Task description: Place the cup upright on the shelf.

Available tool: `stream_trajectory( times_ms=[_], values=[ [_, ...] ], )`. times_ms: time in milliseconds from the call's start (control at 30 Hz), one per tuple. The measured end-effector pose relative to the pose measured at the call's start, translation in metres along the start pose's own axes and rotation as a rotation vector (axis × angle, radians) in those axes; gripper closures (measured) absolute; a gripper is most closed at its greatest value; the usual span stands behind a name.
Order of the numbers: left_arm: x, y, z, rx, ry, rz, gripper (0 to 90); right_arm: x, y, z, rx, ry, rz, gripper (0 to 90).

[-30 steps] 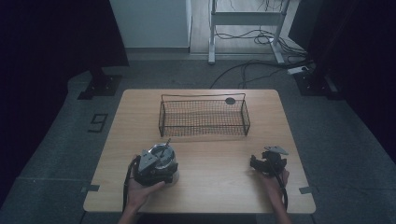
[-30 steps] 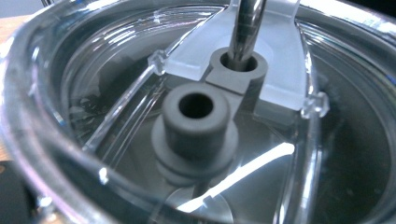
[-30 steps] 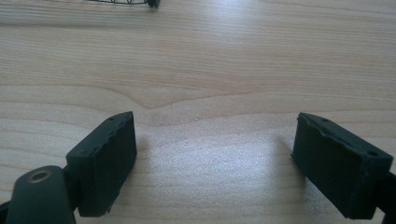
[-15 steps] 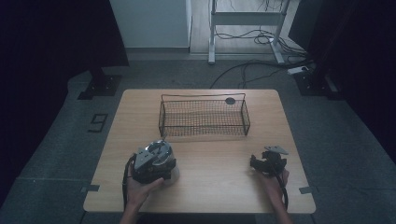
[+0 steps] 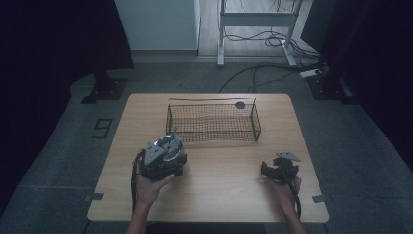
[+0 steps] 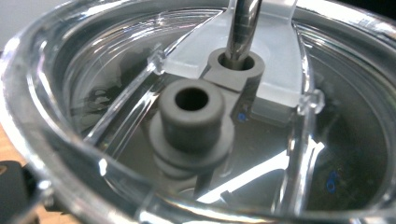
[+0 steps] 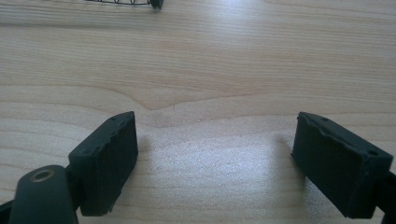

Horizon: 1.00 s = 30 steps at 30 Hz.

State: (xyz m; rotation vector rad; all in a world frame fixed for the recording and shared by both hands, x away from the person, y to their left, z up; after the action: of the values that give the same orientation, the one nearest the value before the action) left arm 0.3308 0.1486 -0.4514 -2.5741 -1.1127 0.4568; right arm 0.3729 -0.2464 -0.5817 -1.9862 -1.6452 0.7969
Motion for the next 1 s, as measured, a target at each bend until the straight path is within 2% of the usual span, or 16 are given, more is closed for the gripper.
stream_trajectory(
  times_ms=[67,200,300,633,867,1000],
  values=[
    [0.001,0.0,-0.004,-0.004,-0.002,0.001,3.4,0.0,0.0,0.0,0.001,0.0,0.0,14.0],
    [0.003,0.001,-0.011,-0.014,-0.031,-0.001,3.4,0.0,0.0,0.0,0.0,0.0,0.0,14.0],
    [0.005,0.003,-0.016,-0.012,-0.031,-0.012,3.4,0.0,0.0,0.0,0.0,0.0,0.0,14.0],
    [0.01,0.001,-0.027,-0.03,-0.05,0.003,3.4,0.0,0.0,0.0,-0.001,-0.004,0.001,13.9],
    [0.018,0.002,-0.037,-0.038,-0.05,0.014,3.4,0.0,0.0,0.0,0.001,0.001,0.008,13.6],
    [0.02,0.006,-0.044,-0.035,-0.032,0.012,3.4,0.0,0.0,0.0,0.002,0.007,0.013,13.6]
  ],
)
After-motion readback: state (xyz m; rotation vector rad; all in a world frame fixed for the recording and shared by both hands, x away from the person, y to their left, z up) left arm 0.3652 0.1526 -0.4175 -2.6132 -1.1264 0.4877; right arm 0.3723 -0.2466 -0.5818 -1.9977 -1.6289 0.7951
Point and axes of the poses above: each handheld gripper's, and its own axes: y roughly forward along the jaws, z roughly out of its underside, x roughly to its left, the point moved 4 cm from there along y, roughly forward along the jaws, and after that the axes turned 14 degrees about z, right-handed, at the moved point
